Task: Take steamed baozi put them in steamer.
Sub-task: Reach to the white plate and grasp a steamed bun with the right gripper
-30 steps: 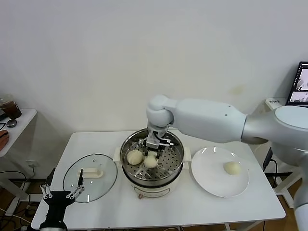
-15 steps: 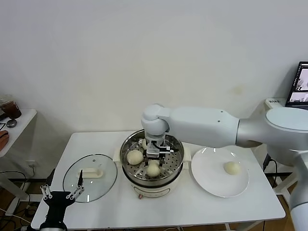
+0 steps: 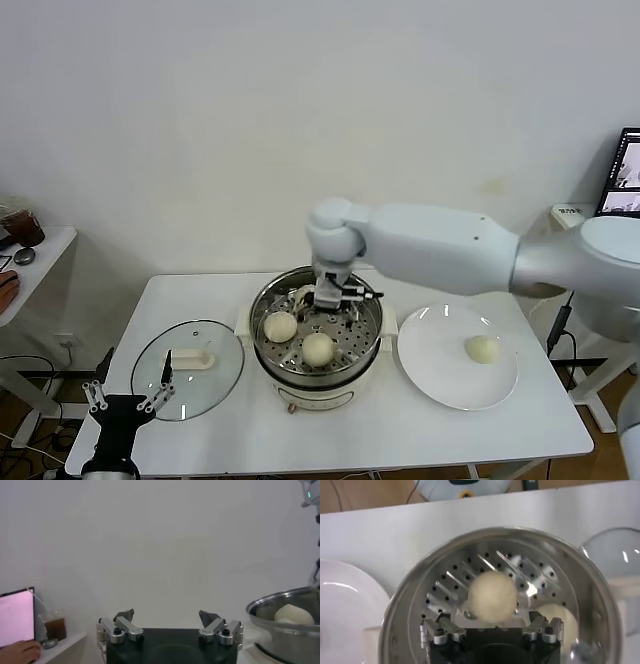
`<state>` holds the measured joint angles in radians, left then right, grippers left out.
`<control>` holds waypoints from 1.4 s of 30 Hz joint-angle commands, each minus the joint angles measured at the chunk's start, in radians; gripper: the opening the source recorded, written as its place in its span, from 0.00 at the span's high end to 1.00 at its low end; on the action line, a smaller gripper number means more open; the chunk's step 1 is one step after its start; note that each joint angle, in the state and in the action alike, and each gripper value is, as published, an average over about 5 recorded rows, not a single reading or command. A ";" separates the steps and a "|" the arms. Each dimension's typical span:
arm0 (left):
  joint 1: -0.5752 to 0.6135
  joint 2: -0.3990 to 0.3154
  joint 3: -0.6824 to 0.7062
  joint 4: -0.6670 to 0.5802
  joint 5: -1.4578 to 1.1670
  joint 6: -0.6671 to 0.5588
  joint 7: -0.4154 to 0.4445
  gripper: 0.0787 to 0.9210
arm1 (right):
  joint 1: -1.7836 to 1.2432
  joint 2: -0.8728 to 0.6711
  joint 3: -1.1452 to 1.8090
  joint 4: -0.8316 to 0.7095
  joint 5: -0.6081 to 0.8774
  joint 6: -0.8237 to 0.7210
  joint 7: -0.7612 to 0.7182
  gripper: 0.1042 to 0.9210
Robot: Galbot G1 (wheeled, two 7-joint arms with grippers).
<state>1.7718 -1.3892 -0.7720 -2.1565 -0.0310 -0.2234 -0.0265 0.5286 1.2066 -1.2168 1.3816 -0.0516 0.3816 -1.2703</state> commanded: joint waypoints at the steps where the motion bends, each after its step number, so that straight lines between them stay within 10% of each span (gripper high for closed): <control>1: -0.004 0.007 0.005 0.000 0.000 0.002 0.001 0.12 | 0.052 -0.265 0.094 0.020 0.103 -0.185 -0.006 0.12; 12: -0.022 0.022 0.027 0.014 -0.004 0.005 0.003 0.12 | -0.093 -0.611 0.237 0.013 -0.120 -0.584 -0.056 0.12; 42: -0.003 0.018 0.020 0.030 0.007 0.012 0.010 0.12 | -0.734 -0.512 0.772 -0.307 -0.343 -0.362 0.074 0.12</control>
<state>1.7648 -1.3692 -0.7485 -2.1264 -0.0254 -0.2093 -0.0157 -0.0771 0.6277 -0.5551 1.1593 -0.3326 -0.0124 -1.2280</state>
